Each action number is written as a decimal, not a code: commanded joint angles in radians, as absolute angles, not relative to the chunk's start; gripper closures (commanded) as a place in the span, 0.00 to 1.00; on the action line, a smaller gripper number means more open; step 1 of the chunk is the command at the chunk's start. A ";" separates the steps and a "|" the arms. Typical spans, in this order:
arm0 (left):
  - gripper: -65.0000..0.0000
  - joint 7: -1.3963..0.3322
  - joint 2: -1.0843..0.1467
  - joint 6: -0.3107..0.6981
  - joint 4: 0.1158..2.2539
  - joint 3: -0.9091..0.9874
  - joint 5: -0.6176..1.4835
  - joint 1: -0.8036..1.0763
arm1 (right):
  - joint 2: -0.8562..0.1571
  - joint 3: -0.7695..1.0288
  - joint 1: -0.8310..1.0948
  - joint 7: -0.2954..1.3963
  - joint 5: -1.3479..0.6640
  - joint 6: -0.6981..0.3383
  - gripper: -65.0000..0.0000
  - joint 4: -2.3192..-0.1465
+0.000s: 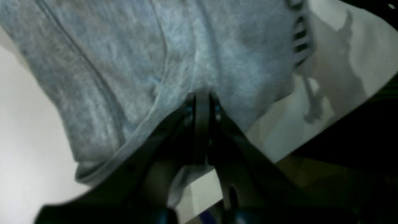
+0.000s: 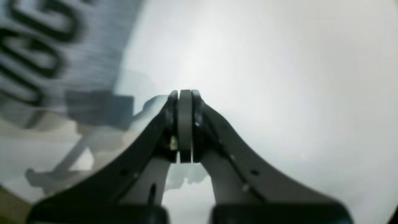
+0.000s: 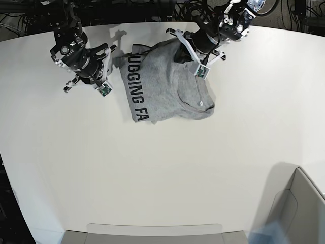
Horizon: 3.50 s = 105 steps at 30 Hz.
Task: Fold the T-shirt properly
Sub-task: 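Grasp the bundle's lettered edge with the left gripper and lift it, then grasp the lettered edge with both grippers and straighten the bundle, then drag the folded shirt away from the right gripper with the left gripper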
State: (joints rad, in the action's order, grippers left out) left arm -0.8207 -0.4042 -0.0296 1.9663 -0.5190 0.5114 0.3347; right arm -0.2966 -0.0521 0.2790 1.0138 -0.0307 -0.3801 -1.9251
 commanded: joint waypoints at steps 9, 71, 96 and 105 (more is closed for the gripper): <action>1.00 -0.855 -0.358 -0.028 1.825 -0.426 0.265 0.255 | -0.298 -0.367 0.213 0.992 -0.038 -0.378 1.00 -1.847; 1.00 -0.862 -0.306 -0.025 1.903 -0.444 0.259 0.234 | -0.188 -0.295 0.163 0.940 -0.028 -0.377 1.00 -1.882; 1.00 -0.693 -0.125 -0.030 1.718 -0.513 0.254 -0.001 | -0.232 0.133 0.358 0.935 -0.035 -0.377 1.00 -1.945; 1.00 -0.704 -0.116 -0.027 1.468 -0.288 0.252 -0.001 | -0.234 0.142 0.366 0.934 -0.035 -0.377 1.00 -1.949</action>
State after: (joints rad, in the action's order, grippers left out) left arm -0.6735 -0.1051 0.0002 1.4685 -0.2951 0.2836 -0.0006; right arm -0.2260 0.1356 0.3691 0.9497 -0.0311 -0.3767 -1.9274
